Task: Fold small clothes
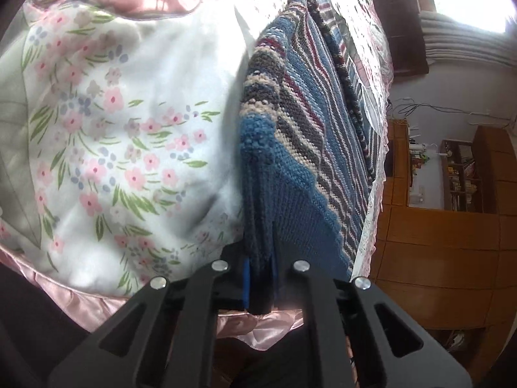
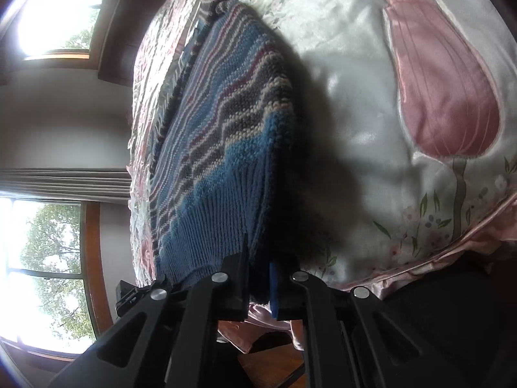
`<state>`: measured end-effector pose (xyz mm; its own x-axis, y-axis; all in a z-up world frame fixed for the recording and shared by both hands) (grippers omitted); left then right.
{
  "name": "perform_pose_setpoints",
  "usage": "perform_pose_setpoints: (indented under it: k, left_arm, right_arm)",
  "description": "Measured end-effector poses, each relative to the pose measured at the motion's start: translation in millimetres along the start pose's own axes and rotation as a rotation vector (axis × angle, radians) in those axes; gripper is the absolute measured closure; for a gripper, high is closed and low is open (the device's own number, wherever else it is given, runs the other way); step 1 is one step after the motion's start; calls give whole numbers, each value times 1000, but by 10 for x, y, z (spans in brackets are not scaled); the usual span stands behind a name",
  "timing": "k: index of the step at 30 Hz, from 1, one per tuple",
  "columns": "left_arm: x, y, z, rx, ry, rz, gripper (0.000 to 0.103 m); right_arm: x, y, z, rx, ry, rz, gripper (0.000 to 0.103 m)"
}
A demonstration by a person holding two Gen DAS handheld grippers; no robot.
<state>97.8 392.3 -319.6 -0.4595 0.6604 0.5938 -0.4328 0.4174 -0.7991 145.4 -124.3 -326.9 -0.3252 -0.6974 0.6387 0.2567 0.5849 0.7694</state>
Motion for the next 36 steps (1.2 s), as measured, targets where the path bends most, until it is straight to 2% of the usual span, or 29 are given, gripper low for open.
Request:
perform_pose_setpoints:
  k: [7, 16, 19, 26, 31, 36]
  left_arm:
    - [187, -88, 108, -14, -14, 47, 97]
    - [557, -121, 460, -45, -3, 72, 97]
    - [767, -248, 622, -83, -18, 90, 97]
    - [1277, -650, 900, -134, -74, 188, 97]
    - [1419, -972, 825, -151, -90, 259, 97]
    - [1337, -1148, 487, -115, -91, 314, 96]
  right_arm:
    - [193, 125, 44, 25, -17, -42, 95]
    - [575, 233, 273, 66, -5, -71, 95]
    - [754, 333, 386, 96, -12, -86, 95]
    - [1174, 698, 540, 146, -55, -145, 95]
    - [1346, 1071, 403, 208, -84, -190, 95]
    - [1284, 1363, 62, 247, -122, -207, 95]
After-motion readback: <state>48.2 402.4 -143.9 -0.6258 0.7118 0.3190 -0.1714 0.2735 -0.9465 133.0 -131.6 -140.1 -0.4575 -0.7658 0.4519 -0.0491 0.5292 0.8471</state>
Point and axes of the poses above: each gripper's, at about its wrist camera, not at the fingertips, and x roughly against the way its jaws point, y to its left, z to its underside, the point moved 2 cm from there along -x, roughly the way its jaws point, and after that the axes turned 1 degree about -x, right-handed, at the moved point
